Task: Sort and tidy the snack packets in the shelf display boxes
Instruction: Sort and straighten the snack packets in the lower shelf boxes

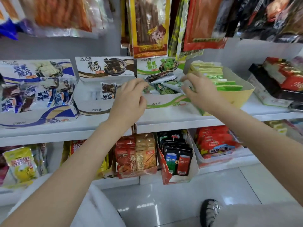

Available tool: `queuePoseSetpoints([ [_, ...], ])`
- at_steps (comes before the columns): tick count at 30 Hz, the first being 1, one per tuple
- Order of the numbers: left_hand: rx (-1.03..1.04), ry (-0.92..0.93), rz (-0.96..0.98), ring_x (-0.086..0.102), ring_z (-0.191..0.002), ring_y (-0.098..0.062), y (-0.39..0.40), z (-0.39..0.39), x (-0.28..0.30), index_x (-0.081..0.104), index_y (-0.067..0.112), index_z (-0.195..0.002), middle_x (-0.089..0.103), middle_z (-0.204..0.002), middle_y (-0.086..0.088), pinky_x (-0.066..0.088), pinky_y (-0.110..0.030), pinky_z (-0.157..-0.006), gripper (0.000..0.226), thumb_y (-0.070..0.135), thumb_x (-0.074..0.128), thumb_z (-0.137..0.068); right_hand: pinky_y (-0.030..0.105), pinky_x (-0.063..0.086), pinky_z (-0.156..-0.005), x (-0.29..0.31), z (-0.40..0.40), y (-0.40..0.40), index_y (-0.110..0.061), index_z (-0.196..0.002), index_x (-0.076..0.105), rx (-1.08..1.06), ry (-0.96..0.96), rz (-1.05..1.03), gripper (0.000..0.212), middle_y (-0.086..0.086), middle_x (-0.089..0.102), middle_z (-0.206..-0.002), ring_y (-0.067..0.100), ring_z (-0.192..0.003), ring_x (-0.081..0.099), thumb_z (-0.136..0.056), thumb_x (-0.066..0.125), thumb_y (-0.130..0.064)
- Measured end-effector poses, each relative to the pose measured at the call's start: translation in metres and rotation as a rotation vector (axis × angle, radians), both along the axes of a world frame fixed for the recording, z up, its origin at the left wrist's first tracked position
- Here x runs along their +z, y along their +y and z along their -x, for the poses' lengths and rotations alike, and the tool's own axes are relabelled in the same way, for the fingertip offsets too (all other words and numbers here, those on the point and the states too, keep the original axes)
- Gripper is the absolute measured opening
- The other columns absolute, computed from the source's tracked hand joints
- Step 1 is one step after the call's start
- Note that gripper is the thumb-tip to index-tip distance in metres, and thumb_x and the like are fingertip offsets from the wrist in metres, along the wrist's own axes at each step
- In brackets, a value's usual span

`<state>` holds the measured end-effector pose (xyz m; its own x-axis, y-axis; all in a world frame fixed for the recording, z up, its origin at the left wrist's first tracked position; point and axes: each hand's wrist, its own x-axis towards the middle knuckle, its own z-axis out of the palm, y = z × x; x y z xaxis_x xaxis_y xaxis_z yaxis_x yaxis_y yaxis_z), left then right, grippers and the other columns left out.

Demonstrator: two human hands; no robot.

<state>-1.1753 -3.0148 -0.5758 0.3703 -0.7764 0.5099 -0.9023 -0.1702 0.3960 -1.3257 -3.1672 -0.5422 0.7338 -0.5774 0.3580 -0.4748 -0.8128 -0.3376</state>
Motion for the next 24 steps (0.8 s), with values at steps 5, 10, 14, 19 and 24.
queuePoseSetpoints([
  [5, 0.068, -0.002, -0.199, 0.037, -0.125, -0.024, -0.016, -0.015, 0.008, 0.036, 0.017, -0.138, 0.045, -0.137, -0.003, 0.026, -0.037, -0.103, 0.044, 0.02, 0.042, -0.094, 0.029, 0.041, -0.068, 0.01, -0.04, -0.02, -0.01, -0.123, 0.048, -0.065, 0.347, -0.156, 0.033, 0.018, 0.052, -0.121, 0.028, -0.093, 0.052, -0.092, 0.051, -0.02],
  [10, 0.009, 0.135, -0.193, 0.054, -0.105, -0.02, -0.022, -0.031, 0.008, 0.055, 0.018, -0.12, 0.061, -0.116, -0.002, 0.043, -0.032, -0.083, 0.028, 0.023, 0.045, -0.094, 0.031, 0.049, -0.075, 0.022, -0.043, -0.028, -0.006, -0.098, 0.064, -0.038, 0.161, -0.157, 0.021, 0.007, 0.064, -0.096, 0.02, -0.084, 0.057, -0.082, 0.064, -0.018],
  [14, 0.01, 0.196, -0.138, 0.057, -0.097, -0.019, -0.029, -0.04, 0.006, 0.061, 0.022, -0.107, 0.064, -0.106, 0.001, 0.048, -0.036, -0.083, 0.019, 0.02, 0.051, -0.091, 0.02, 0.043, -0.057, 0.01, -0.063, -0.03, -0.011, -0.093, 0.064, -0.006, 0.346, -0.081, 0.017, 0.005, 0.066, -0.089, 0.011, -0.064, 0.053, -0.086, 0.061, -0.026],
  [19, 0.013, 0.256, -0.113, 0.056, -0.088, -0.013, -0.038, -0.045, 0.003, 0.063, 0.021, -0.098, 0.061, -0.092, 0.005, 0.049, -0.032, -0.08, 0.014, 0.014, 0.054, -0.088, 0.044, 0.04, -0.093, 0.018, -0.087, -0.049, -0.01, -0.118, 0.057, -0.011, 0.178, 0.143, 0.03, 0.014, 0.056, -0.12, 0.033, -0.112, 0.046, -0.091, 0.055, -0.021],
  [24, 0.011, 0.256, -0.098, 0.054, -0.082, -0.011, -0.042, -0.045, 0.005, 0.062, 0.018, -0.094, 0.057, -0.087, 0.006, 0.045, -0.027, -0.073, 0.012, 0.014, 0.057, -0.085, 0.042, 0.04, -0.095, -0.003, -0.109, -0.055, -0.01, -0.132, 0.044, 0.006, 0.382, 0.092, 0.041, 0.017, 0.048, -0.125, 0.034, -0.113, 0.046, -0.092, 0.051, -0.013],
])
